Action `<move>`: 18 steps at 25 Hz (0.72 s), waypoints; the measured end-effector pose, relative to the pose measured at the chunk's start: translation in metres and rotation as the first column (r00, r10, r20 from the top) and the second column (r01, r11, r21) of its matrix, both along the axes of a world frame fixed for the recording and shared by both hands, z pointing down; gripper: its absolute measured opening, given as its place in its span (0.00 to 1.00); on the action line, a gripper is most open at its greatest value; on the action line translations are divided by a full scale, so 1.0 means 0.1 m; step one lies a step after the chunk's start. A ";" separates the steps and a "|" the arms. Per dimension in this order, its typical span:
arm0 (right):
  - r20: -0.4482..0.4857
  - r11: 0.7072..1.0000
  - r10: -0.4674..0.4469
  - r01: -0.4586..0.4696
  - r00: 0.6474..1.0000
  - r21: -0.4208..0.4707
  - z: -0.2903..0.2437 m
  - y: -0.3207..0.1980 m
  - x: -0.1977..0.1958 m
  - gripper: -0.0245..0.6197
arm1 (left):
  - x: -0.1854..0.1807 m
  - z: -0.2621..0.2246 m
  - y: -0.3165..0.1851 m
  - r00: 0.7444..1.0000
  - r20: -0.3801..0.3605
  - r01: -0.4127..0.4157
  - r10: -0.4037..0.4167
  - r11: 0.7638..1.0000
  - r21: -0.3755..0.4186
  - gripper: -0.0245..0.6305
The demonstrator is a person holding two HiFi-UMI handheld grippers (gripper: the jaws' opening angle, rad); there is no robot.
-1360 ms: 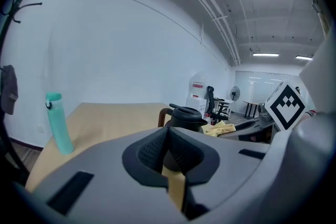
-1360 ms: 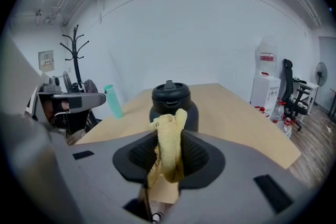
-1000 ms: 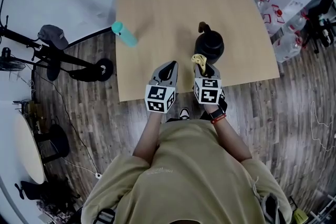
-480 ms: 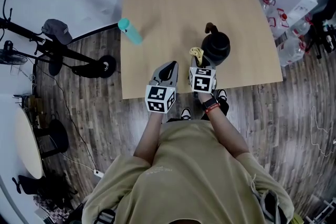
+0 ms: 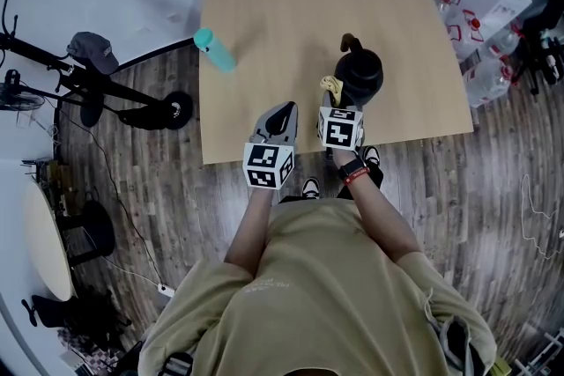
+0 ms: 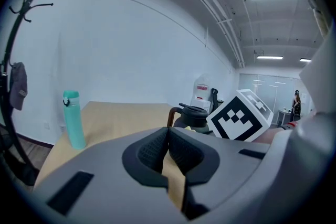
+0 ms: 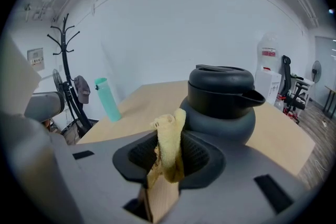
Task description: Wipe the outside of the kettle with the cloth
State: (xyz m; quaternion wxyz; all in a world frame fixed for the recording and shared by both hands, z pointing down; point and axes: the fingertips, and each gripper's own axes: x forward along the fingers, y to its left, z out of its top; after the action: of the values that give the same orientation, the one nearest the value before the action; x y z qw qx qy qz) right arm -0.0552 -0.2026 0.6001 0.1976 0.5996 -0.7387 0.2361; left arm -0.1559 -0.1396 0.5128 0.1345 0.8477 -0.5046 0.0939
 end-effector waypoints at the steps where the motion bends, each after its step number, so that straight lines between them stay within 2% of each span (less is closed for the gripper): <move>1: 0.000 1.000 0.002 -0.002 1.000 -0.002 0.00 0.02 0.02 0.23 | 0.02 0.00 0.01 1.000 0.000 -0.003 0.003 1.000 0.000 0.07; 18: 0.024 1.000 -0.020 0.020 1.000 -0.005 -0.03 0.30 0.33 0.23 | 0.38 0.01 0.06 0.999 0.011 -0.050 0.050 0.999 0.001 0.07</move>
State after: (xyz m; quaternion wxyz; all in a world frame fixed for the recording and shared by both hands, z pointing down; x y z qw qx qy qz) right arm -0.0224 -0.1726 0.5966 0.1926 0.5888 -0.7463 0.2435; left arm -0.1175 -0.1332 0.5137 0.1288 0.8595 -0.4840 0.1016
